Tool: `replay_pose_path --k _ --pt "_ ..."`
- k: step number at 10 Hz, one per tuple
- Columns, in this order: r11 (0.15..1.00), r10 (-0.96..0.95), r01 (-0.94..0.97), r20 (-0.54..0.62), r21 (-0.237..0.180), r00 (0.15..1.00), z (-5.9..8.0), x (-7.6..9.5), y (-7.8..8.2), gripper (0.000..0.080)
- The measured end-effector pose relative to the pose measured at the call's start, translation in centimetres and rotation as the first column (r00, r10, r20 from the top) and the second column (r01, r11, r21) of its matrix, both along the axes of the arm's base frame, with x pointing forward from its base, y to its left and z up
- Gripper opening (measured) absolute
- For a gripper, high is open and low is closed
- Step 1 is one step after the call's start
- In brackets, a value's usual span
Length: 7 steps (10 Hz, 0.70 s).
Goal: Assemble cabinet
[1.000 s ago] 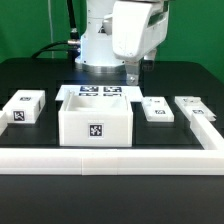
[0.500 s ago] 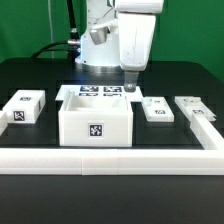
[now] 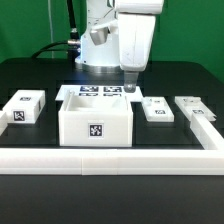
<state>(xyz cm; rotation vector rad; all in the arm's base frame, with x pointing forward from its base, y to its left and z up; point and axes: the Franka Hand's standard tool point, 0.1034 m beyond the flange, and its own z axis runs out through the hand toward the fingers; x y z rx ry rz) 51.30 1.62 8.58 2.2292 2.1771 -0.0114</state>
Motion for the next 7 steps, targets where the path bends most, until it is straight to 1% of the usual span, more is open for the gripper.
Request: replay_pose_path --k 1,2,3,7 --pt "1.000 -0.006 0.006 0.004 0.004 1.000 -0.62 -1.23 -0.06 0.0798" --pt "1.000 -0.001 0.001 -0.001 0.005 1.000 -1.13 -1.94 -0.24 0.0798" --pt "1.000 -0.005 0.005 -0.007 0.005 1.000 -1.38 -2.19 -0.68 0.0798" --pt "1.000 -0.010 0.010 -0.009 0.005 1.000 -1.44 -2.20 -0.75 0.0798"
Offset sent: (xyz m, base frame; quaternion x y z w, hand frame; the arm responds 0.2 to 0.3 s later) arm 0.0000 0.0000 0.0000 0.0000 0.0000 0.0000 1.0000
